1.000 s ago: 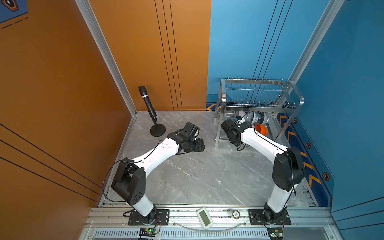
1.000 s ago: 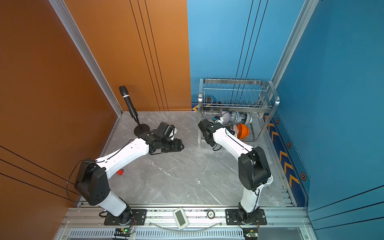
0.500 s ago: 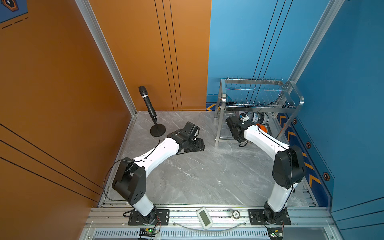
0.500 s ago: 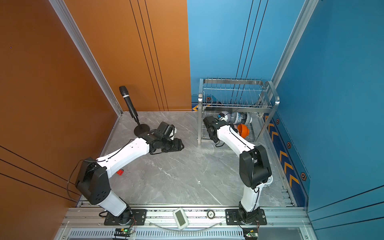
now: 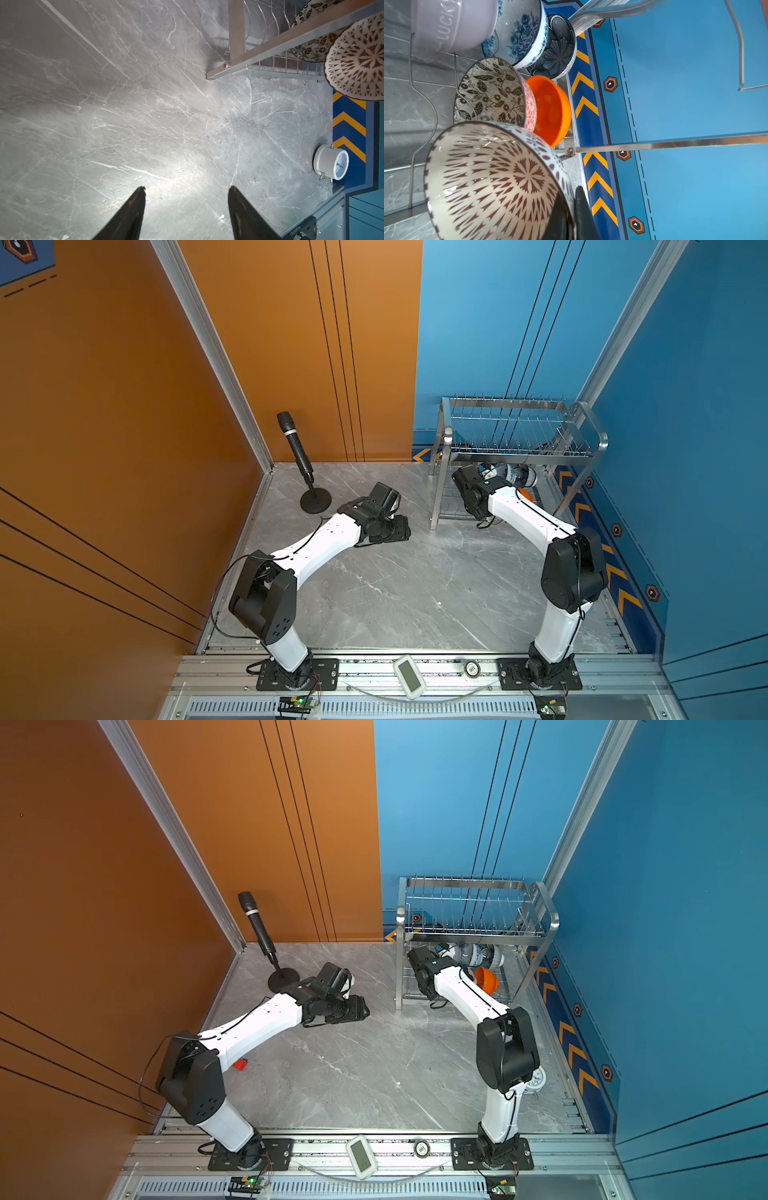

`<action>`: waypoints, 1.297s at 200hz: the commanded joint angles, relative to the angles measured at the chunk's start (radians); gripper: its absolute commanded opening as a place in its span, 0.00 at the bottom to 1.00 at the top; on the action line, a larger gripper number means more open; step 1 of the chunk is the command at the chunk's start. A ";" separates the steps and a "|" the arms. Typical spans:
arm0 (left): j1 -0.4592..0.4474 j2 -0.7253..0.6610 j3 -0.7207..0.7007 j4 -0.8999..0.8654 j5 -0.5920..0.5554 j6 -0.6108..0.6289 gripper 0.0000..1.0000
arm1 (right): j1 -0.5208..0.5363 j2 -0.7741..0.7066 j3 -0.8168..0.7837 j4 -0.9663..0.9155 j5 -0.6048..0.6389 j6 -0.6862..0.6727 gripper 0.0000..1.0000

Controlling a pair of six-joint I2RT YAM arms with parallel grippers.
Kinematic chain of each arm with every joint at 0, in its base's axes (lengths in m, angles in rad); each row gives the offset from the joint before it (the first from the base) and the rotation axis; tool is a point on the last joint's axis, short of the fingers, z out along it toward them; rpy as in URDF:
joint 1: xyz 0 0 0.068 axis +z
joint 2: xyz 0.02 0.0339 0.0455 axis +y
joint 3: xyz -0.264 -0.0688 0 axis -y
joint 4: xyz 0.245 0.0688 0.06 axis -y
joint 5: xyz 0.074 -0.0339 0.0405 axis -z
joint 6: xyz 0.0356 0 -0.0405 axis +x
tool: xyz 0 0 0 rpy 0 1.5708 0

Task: Load bowls into a dish rack
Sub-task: Place the bowl in the dish rack.

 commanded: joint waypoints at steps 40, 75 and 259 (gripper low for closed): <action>0.002 0.017 0.033 -0.009 -0.032 -0.013 0.65 | -0.023 0.049 0.058 0.056 -0.031 -0.010 0.00; -0.002 0.017 0.035 -0.012 -0.039 -0.019 0.64 | -0.026 0.070 0.072 0.066 -0.041 -0.020 0.00; -0.017 0.028 0.044 -0.012 -0.047 -0.027 0.64 | -0.007 -0.010 0.023 0.037 -0.033 0.006 0.00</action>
